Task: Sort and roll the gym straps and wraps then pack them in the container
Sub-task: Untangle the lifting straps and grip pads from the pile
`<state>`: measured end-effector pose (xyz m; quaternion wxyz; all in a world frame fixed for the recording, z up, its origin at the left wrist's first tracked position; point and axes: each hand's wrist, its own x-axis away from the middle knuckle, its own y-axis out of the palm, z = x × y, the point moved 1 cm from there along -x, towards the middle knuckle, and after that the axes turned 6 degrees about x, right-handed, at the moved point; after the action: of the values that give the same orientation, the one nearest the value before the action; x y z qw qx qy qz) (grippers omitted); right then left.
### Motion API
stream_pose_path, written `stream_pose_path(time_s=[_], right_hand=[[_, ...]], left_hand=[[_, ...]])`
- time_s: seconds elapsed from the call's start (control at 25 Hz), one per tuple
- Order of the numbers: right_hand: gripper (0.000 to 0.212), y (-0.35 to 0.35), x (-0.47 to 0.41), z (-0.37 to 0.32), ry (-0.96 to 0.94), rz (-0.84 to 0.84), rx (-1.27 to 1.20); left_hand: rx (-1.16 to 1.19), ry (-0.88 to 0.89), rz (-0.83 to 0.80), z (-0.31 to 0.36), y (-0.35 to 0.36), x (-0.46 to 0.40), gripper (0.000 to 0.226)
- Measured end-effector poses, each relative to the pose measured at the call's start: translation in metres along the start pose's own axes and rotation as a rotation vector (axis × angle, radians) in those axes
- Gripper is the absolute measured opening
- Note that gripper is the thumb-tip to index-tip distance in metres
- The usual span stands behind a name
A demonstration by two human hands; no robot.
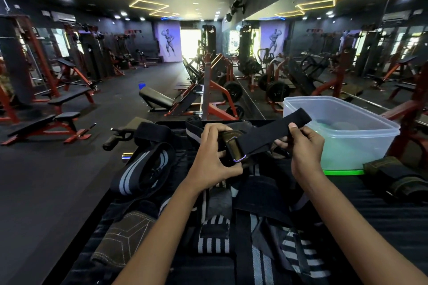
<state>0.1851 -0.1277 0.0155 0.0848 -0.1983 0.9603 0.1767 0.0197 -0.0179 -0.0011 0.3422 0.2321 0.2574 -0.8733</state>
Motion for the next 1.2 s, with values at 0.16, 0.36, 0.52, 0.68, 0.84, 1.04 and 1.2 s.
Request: stream_pose_path(time_s=[0.16, 0.36, 0.52, 0.68, 0.84, 1.04, 1.2], right_hand=[[0.029, 0.004, 0.008, -0.006, 0.014, 0.010, -0.093], [0.023, 0.007, 0.013, -0.013, -0.122, 0.023, -0.077], [0.025, 0.007, 0.011, -0.005, -0.073, 0.034, -0.043], [0.027, 0.009, 0.015, 0.009, 0.133, -0.069, -0.050], [0.020, 0.019, 0.024, 0.016, 0.102, -0.158, -0.061], [0.018, 0.016, 0.028, 0.007, -0.349, -0.007, 0.240], [0.015, 0.020, 0.045, 0.009, -0.603, -0.080, 0.483]], left_hand=[[0.009, 0.051, 0.046, 0.000, 0.002, 0.001, 0.068], [-0.044, 0.051, 0.140, 0.001, 0.000, -0.001, 0.065], [0.046, 0.079, 0.125, 0.002, 0.002, 0.000, 0.067], [0.181, 0.074, 0.077, 0.002, 0.012, 0.003, 0.067], [0.208, 0.109, 0.091, -0.002, 0.012, 0.004, 0.069], [0.219, -0.177, 0.002, -0.011, 0.031, 0.002, 0.102], [0.620, -0.481, 0.025, -0.004, 0.026, -0.003, 0.099]])
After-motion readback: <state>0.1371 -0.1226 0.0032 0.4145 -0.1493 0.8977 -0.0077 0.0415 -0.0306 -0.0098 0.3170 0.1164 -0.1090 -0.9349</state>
